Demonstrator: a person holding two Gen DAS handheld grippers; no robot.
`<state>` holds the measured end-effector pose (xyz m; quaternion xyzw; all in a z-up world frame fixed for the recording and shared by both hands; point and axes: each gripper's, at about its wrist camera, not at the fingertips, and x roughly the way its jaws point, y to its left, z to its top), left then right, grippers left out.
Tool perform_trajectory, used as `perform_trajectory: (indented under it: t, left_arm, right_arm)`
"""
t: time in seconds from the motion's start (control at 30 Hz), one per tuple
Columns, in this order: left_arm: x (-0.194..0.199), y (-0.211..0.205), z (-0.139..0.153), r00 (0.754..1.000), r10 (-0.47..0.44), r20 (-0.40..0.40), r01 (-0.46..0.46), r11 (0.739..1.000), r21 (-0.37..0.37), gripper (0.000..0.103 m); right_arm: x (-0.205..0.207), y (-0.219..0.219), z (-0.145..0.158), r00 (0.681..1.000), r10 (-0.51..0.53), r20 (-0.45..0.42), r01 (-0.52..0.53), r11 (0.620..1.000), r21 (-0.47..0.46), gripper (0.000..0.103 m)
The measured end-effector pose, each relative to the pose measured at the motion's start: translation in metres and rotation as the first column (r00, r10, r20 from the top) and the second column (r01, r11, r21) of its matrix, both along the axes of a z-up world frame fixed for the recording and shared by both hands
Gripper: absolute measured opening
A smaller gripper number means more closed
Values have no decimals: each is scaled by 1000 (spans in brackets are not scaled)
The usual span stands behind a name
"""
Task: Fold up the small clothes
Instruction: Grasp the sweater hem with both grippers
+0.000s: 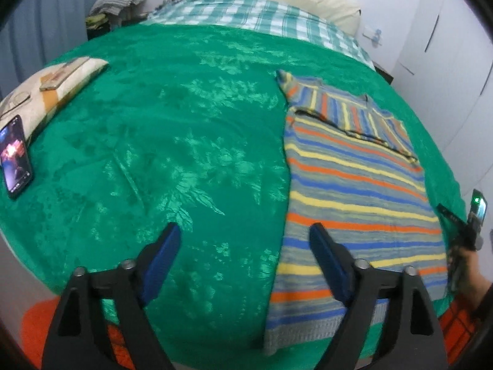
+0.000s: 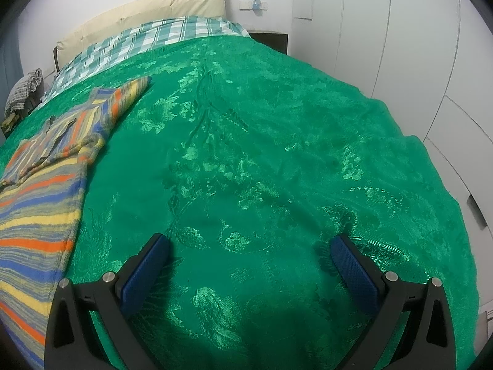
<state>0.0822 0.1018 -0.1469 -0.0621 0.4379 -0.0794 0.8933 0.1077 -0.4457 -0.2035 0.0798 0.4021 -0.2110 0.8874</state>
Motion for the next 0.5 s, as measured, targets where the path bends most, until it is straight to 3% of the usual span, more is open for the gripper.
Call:
perform_trajectory:
  t: [0.1, 0.2, 0.27, 0.4, 0.5]
  left_arm:
    - [2, -1, -17, 999, -7, -46, 7, 1000, -13, 90]
    - [-8, 7, -34, 994, 7, -106, -15, 997, -71, 90]
    - [-19, 8, -41, 993, -3, -121, -9, 995, -103, 90]
    - [-30, -9, -47, 986, -78, -145, 69, 996, -61, 89]
    - [-35, -26, -50, 978, -135, -156, 135, 991, -12, 84]
  right_arm:
    - [1, -1, 1, 1000, 3, -22, -3, 1000, 11, 103]
    - [3, 1, 15, 991, 53, -119, -49, 998, 31, 102]
    - [-8, 7, 29, 989, 101, -108, -94, 993, 70, 102]
    - [-52, 31, 57, 962, 262, -80, -242, 950, 197, 102]
    - [-85, 47, 57, 935, 340, -102, -289, 896, 337, 101]
